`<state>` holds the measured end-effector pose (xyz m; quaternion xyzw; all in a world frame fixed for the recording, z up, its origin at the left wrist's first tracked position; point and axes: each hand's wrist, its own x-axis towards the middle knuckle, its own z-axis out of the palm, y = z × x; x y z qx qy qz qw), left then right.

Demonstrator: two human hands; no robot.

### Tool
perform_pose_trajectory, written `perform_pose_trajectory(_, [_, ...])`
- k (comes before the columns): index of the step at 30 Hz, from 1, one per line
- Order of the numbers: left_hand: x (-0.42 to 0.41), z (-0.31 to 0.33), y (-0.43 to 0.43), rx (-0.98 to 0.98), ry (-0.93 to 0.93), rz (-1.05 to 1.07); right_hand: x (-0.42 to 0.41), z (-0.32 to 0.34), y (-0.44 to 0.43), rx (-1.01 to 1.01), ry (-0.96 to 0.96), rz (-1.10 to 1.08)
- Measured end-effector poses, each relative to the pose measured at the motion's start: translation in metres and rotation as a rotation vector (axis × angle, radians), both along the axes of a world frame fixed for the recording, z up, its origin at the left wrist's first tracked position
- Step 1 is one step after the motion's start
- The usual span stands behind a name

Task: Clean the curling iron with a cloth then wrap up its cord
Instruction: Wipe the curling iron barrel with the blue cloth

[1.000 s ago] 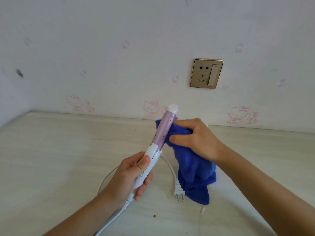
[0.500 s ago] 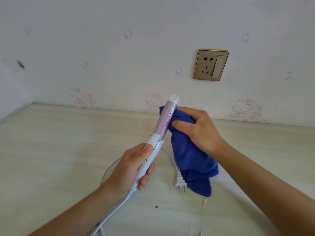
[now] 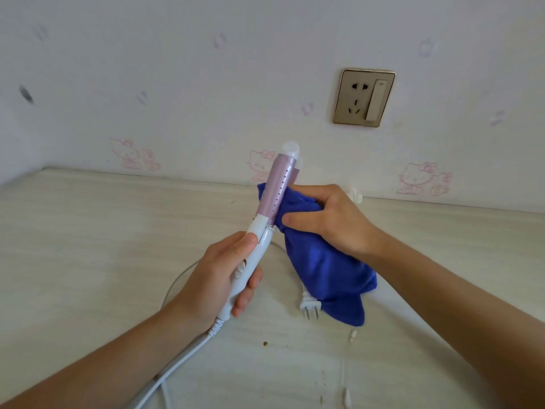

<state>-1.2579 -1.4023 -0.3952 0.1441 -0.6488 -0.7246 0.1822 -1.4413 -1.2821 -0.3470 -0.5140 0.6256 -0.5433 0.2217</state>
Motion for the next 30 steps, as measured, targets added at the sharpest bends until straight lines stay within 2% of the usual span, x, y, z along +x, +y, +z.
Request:
perform_pose_trajectory(9, [-0.004, 0.001, 0.001, -0.04, -0.048, 0.016, -0.004, 0.001, -0.001, -0.06, 0.092, -0.075])
perform_pose_trajectory(16, [-0.001, 0.003, 0.005, -0.039, -0.052, 0.008, -0.013, 0.011, -0.005, -0.197, -0.067, -0.303])
perform_pose_trajectory(19, [0.001, 0.003, 0.006, -0.043, -0.056, 0.007, -0.011, 0.013, -0.001, -0.15, -0.047, -0.264])
perform_pose_trajectory(24, [0.005, 0.001, 0.006, -0.01, -0.027, 0.04, 0.014, 0.0, -0.001, 0.026, 0.098, -0.055])
perform_pose_trajectory(30, [0.003, 0.004, 0.007, -0.05, -0.05, 0.039, 0.008, 0.002, 0.001, -0.047, 0.136, -0.102])
